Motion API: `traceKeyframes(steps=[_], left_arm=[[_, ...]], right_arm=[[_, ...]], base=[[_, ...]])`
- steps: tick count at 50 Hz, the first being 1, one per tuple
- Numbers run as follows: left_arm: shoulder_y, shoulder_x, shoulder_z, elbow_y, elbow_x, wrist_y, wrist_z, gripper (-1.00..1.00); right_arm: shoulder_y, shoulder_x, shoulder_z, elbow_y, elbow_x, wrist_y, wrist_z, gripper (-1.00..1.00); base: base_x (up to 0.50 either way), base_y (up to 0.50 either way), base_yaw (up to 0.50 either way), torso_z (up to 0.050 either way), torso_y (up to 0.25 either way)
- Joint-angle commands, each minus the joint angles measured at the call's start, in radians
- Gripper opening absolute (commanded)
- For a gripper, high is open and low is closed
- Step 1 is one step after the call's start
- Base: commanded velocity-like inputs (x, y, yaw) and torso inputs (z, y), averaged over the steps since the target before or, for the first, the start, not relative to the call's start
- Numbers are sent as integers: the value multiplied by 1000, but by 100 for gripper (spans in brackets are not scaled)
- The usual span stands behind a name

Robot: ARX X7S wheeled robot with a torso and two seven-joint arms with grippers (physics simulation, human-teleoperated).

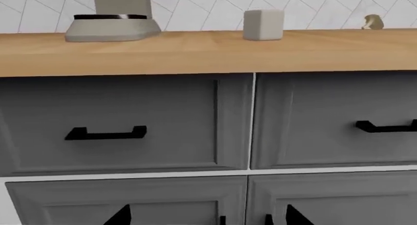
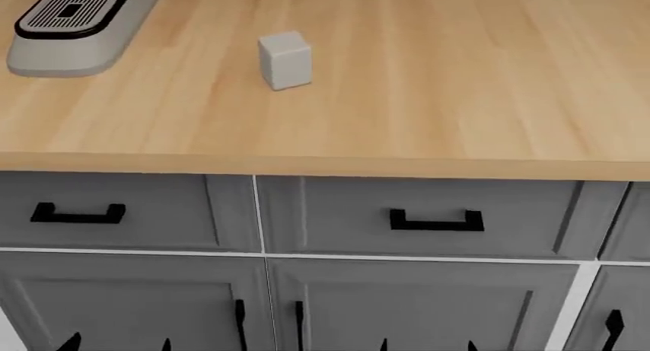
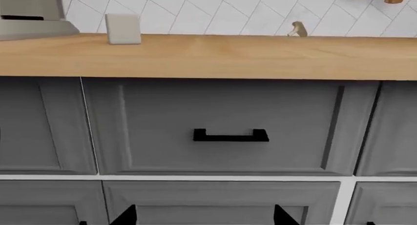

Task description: Open the right drawer.

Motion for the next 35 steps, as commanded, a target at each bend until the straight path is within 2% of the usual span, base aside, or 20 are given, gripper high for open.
traceKeyframes(steps=[1, 5, 35], left_arm=[[0, -7, 7, -3, -12, 14, -4, 100], [3, -10, 11, -2, -16, 26, -1, 100], [8, -39, 52, 0, 20, 79, -17, 100]], right_arm=[[0, 7, -9, 1, 7, -4, 9, 100], [0, 10, -13, 3, 8, -9, 11, 100], [5, 26, -32, 9, 20, -10, 33, 100]], base=[[0, -230, 0, 0, 0], [0, -229, 0, 0, 0], [0, 0, 0, 0, 0]])
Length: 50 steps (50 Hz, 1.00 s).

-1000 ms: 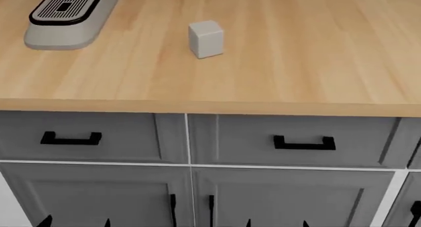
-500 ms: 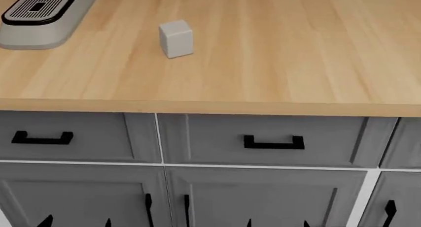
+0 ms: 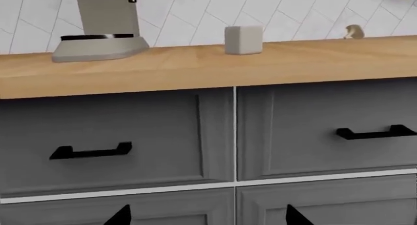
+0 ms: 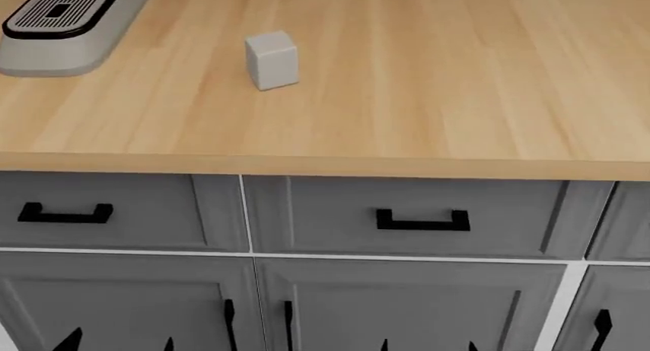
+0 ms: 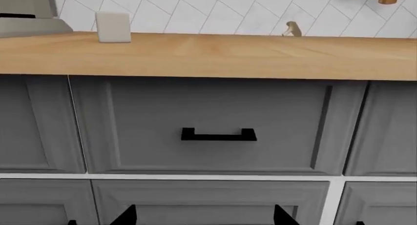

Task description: Open the right drawer.

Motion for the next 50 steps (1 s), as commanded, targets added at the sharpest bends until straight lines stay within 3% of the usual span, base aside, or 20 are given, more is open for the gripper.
traceKeyframes(steps=[1, 44, 50], left_arm=[[1, -10, 14, 6, 7, 11, -5, 100], [2, -27, 34, 7, -34, 27, -11, 100], [0, -27, 31, 4, -44, 26, -15, 100]], right_arm=[[2, 6, -7, 5, 6, -4, 6, 100], [8, 24, -31, 13, 24, -16, 29, 100], [5, 28, -34, -1, 27, -8, 34, 100]], base=[[0, 0, 0, 0, 0], [0, 0, 0, 0, -184], [-2, 0, 0, 0, 0]])
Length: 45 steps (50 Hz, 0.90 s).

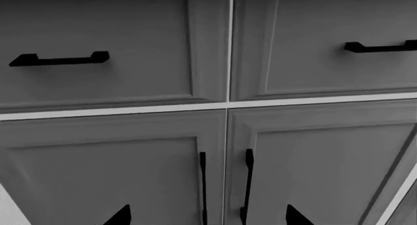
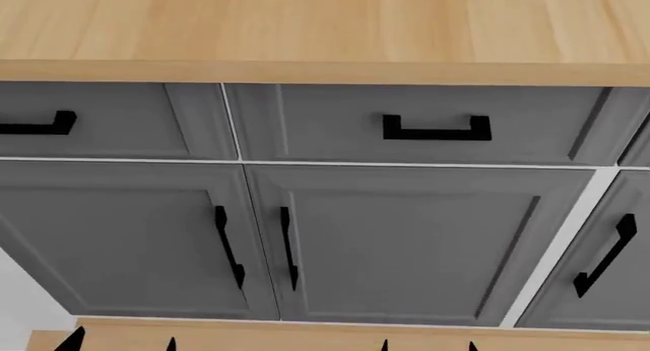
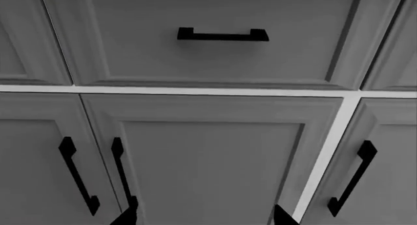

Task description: Open the right drawer.

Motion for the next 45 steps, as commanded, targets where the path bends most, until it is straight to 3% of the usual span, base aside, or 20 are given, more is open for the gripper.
traceKeyframes(steps=[1, 12, 45], left_arm=[[-2, -2, 0, -4, -15, 3, -4, 100], [-2, -7, 6, 5, -18, -8, -13, 100], [-8, -17, 20, -8, -29, 1, -27, 100]], right_arm=[[-1, 6, -5, -1, 5, -8, 5, 100], [-4, 16, -22, -11, 5, -36, -8, 100], [-2, 27, -34, -7, 17, -40, 8, 100]], base=[[0, 0, 0, 0, 0], [0, 0, 0, 0, 0], [199, -25, 0, 0, 0]])
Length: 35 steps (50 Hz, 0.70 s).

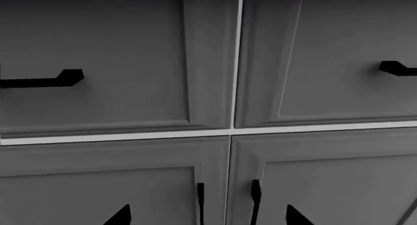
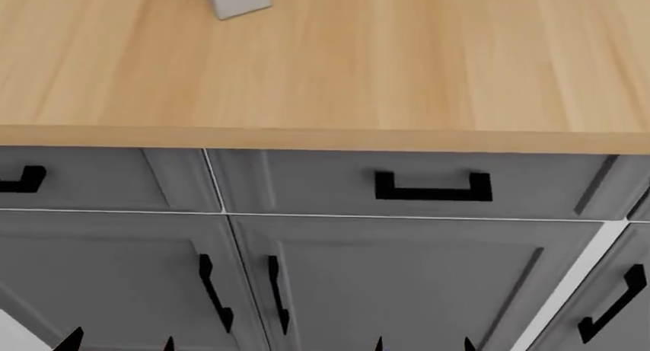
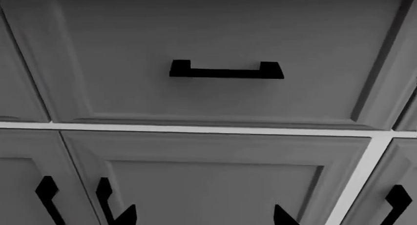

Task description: Open the right drawer.

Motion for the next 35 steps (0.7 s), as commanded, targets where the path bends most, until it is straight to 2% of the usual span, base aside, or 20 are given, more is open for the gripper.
traceKeyframes(steps=[1, 25, 35], left_arm=[[-3, -4, 5, -3, -1, 0, -7, 100], [-11, -4, 4, 1, -4, -32, -49, 100], [-14, -7, 6, -5, -11, -39, -53, 100]], right_arm=[[1, 4, -5, -1, 3, 0, 5, 100], [7, 11, -16, 9, 11, 4, 16, 100], [11, 11, -16, 11, 8, 26, 38, 100]], base=[[207, -31, 0, 0, 0], [199, -34, 0, 0, 0], [10, 0, 0, 0, 0]])
